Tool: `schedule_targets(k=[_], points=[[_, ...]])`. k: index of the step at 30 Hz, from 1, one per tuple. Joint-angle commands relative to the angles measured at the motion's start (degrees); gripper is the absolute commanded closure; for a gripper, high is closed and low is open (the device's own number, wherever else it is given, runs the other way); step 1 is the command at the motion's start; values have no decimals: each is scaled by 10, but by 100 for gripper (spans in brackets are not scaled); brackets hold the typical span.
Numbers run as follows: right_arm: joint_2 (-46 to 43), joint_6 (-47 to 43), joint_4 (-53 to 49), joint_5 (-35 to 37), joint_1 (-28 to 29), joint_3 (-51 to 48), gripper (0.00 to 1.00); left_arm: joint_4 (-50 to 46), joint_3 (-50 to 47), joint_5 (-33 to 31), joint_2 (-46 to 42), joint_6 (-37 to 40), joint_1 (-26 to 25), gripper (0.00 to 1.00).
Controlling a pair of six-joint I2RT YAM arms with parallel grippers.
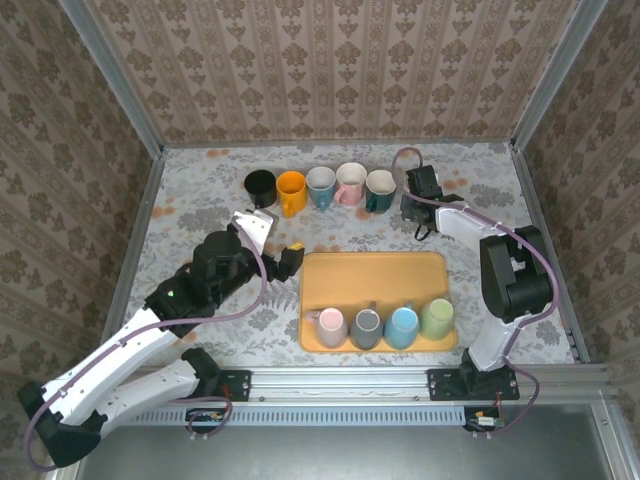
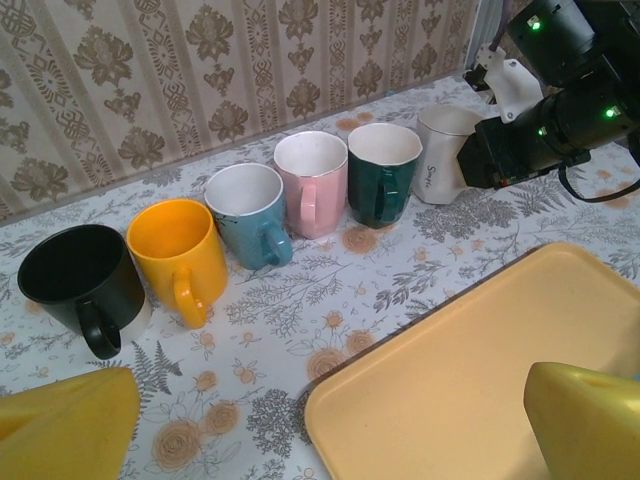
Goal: Turn the mug right side up
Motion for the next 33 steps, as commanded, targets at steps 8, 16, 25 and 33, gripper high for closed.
schedule_targets(k=[8, 16, 25, 33], points=[[11, 17, 53, -37, -1, -1, 69, 15, -8, -13, -1, 16, -3, 0], [-3, 26, 54, -34, -3, -17, 64, 17, -9, -14, 5, 17, -3, 0], [-24, 30, 54, -50, -15, -39, 58, 17, -10, -13, 10, 16, -2, 0], [6, 28, 41, -117, -37, -7, 63, 17, -10, -15, 15, 18, -2, 0]])
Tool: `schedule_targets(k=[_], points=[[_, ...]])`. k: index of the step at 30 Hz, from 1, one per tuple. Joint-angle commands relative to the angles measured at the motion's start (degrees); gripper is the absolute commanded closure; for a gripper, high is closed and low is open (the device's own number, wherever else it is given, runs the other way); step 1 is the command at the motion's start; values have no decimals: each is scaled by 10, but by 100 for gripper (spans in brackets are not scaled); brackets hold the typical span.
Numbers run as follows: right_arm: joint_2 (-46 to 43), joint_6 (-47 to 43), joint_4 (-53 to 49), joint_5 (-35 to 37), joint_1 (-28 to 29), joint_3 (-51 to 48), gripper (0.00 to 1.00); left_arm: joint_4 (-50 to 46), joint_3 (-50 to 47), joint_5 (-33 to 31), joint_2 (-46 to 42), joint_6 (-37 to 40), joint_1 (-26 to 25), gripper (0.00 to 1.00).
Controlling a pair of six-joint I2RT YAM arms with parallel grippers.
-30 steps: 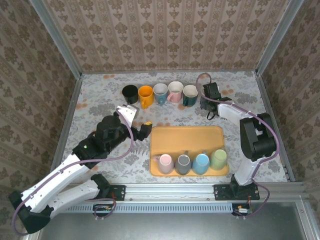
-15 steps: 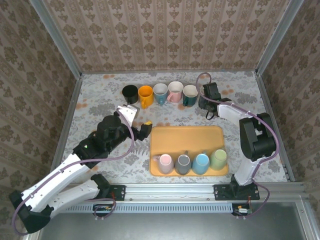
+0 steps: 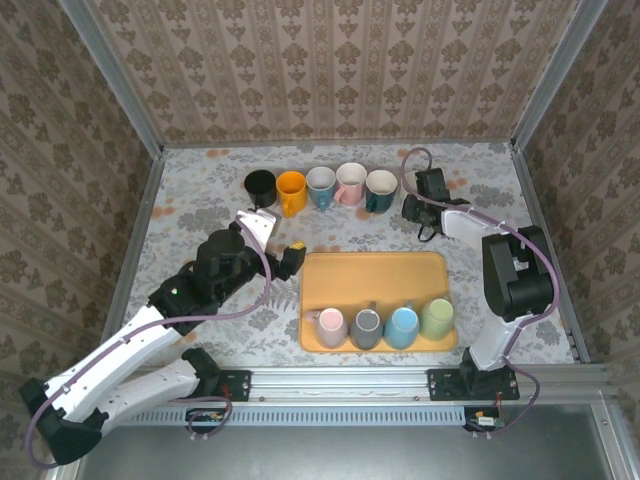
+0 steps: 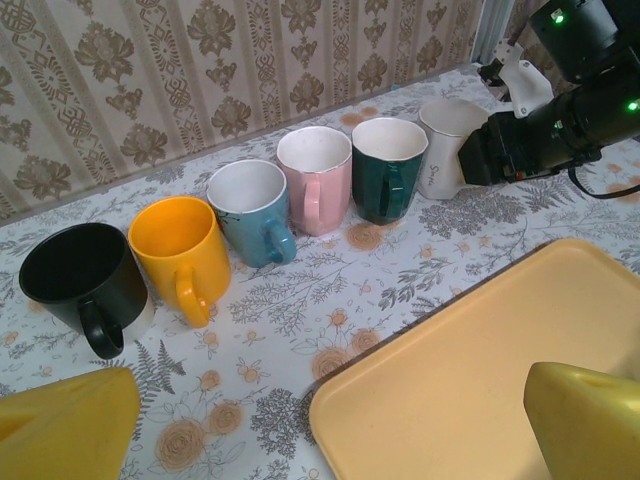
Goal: Turn the mug right side up
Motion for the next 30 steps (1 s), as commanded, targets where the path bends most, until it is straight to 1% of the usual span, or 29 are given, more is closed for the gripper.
schedule_targets(k=[1, 5, 7, 9, 11, 13, 15, 17, 18, 21, 25, 27, 29, 30], points=[[12, 3, -9, -43, -4, 29, 63, 10, -9, -12, 2, 14, -2, 0], [25, 5, -19, -48, -4, 48, 63, 10, -10, -14, 4, 16, -2, 0], [20, 6, -13, -47, -4, 43, 61, 10, -10, -15, 5, 18, -2, 0], [11, 6, -13, -42, -4, 35, 51, 12, -12, -14, 6, 19, -2, 0], [-3, 7, -20, -25, -4, 28, 37, 12, -12, -14, 9, 20, -2, 0], [-21, 2, -24, -15, -4, 18, 27, 11, -10, -14, 11, 19, -1, 0], [-46, -7, -17, -20, -5, 4, 17, 8, -10, -11, 13, 20, -1, 0], [-77, -12, -12, -32, -6, -10, 3, 8, -9, -10, 16, 21, 0, 0], [-90, -13, -12, -37, -7, -15, 0, 7, -9, -8, 17, 22, 0, 0], [-123, -13, -31, -43, -11, -18, 0, 5, -8, -3, 24, 23, 1, 0], [-181, -2, -43, -28, -13, -42, 0, -6, 1, 16, 35, 26, 0, 0], [-214, 27, -19, -31, -14, -74, 0, -4, 0, 35, 34, 34, 0, 0], [-282, 55, 47, -42, -14, -135, 0, -7, 1, 63, 36, 47, -3, 0], [-304, 61, 60, -56, -15, -153, 0, -12, 4, 77, 38, 56, -5, 0]])
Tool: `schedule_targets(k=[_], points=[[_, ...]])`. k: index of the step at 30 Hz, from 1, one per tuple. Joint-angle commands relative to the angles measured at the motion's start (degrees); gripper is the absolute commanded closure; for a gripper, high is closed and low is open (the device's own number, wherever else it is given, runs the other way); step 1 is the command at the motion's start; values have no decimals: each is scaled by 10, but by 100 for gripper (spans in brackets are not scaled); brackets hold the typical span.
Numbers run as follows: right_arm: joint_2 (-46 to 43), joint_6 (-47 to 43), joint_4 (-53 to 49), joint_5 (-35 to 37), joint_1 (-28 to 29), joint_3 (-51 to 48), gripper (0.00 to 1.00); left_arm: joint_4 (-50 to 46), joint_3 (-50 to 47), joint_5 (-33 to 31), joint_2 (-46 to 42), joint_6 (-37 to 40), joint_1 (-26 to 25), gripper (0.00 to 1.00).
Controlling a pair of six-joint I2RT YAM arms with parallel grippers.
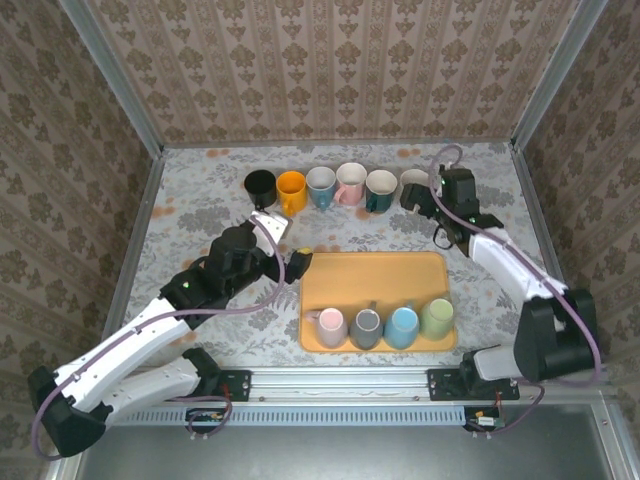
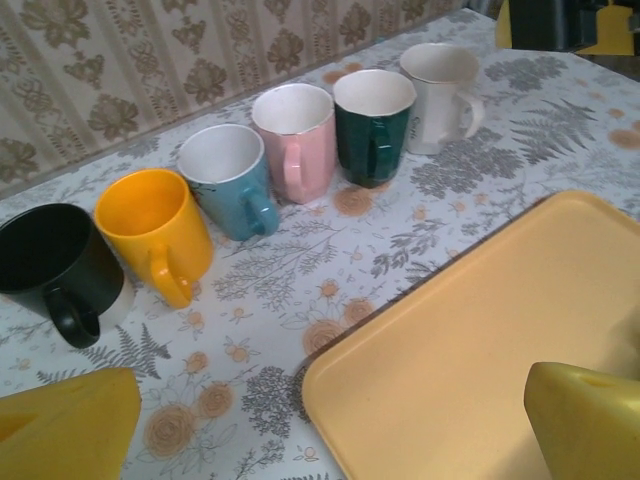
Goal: Turn the mug right side up
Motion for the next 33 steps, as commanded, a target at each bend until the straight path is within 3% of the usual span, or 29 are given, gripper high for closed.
schedule_targets(k=[1, 6, 11, 15, 19, 23, 33], points=[[-76, 40, 37, -32, -5, -47, 0, -16, 12, 61, 4, 43, -12, 0], [-176, 34, -9, -61, 28, -58, 1, -64, 38, 118, 37, 132, -74, 0], [-249, 25, -90, -169, 57, -41, 6, -136, 58, 212, 86, 289, -132, 1], [-323, 38, -130, -203, 60, -47, 7, -175, 66, 231, 101, 410, -137, 0], [-387, 49, -163, -216, 59, -57, 7, -253, 119, 234, 167, 484, -137, 0], [-438, 40, -202, -218, 62, -62, 7, -349, 193, 249, 259, 513, -144, 2], [-501, 31, -229, -203, 87, -84, 7, -412, 255, 240, 360, 531, -169, 2]])
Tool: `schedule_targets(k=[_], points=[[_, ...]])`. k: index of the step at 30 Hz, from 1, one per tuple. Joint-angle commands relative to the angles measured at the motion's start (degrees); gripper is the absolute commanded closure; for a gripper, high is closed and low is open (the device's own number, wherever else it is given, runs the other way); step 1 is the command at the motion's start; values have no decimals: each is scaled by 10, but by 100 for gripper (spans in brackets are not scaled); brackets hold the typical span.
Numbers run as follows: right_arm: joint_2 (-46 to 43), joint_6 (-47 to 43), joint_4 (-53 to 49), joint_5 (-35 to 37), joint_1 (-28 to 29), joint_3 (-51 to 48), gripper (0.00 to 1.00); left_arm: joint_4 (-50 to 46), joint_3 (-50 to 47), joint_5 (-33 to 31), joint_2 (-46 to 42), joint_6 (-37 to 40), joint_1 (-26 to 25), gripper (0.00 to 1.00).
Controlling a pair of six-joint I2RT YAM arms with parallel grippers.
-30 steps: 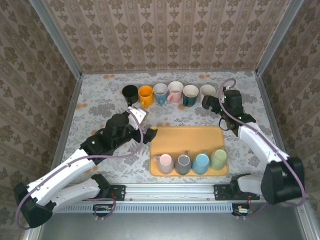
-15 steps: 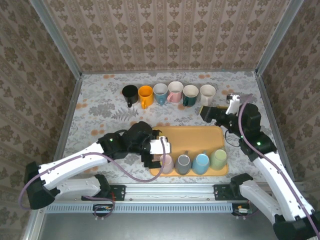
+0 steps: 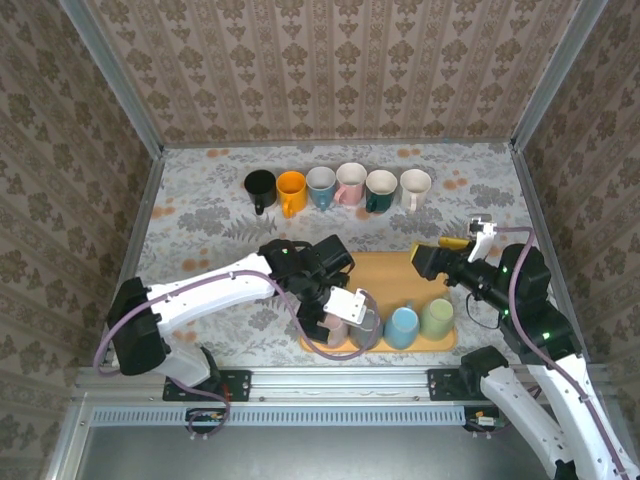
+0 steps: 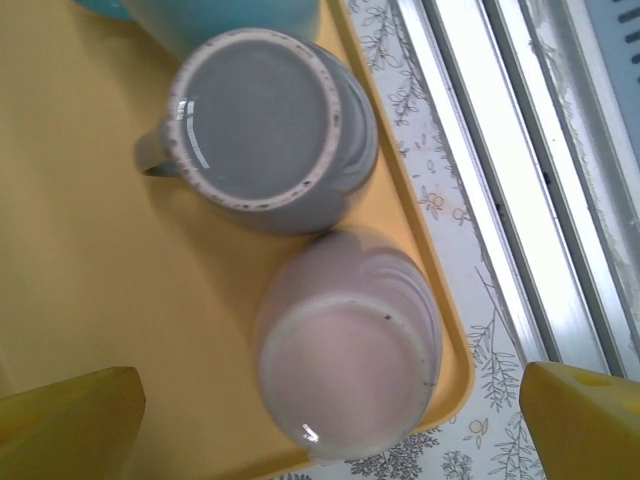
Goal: Turn the mug right side up
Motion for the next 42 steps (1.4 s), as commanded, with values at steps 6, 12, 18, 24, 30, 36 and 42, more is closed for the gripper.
schedule_targets(k=[6, 12, 18, 24, 30, 36, 42], points=[[-33, -6, -22, 1, 6, -20, 7, -42, 11, -5, 40, 15, -7, 0], [-43, 9, -8, -9, 5, -49, 7, -1, -10, -18, 57, 21, -4, 0], [-51, 14, -3, -8, 6, -67, 6, 37, -33, -2, 90, 22, 5, 0], [-50, 17, 1, -6, 5, -70, 6, 53, -46, 25, 123, 28, 13, 1], [-50, 28, 12, -8, 5, -80, 6, 84, -58, 28, 114, 38, 23, 25], [-50, 32, 16, -7, 6, -85, 6, 74, -55, 26, 101, 40, 25, 49], [-47, 29, 15, -6, 5, -76, 7, 33, -39, -17, 47, 38, 22, 48]])
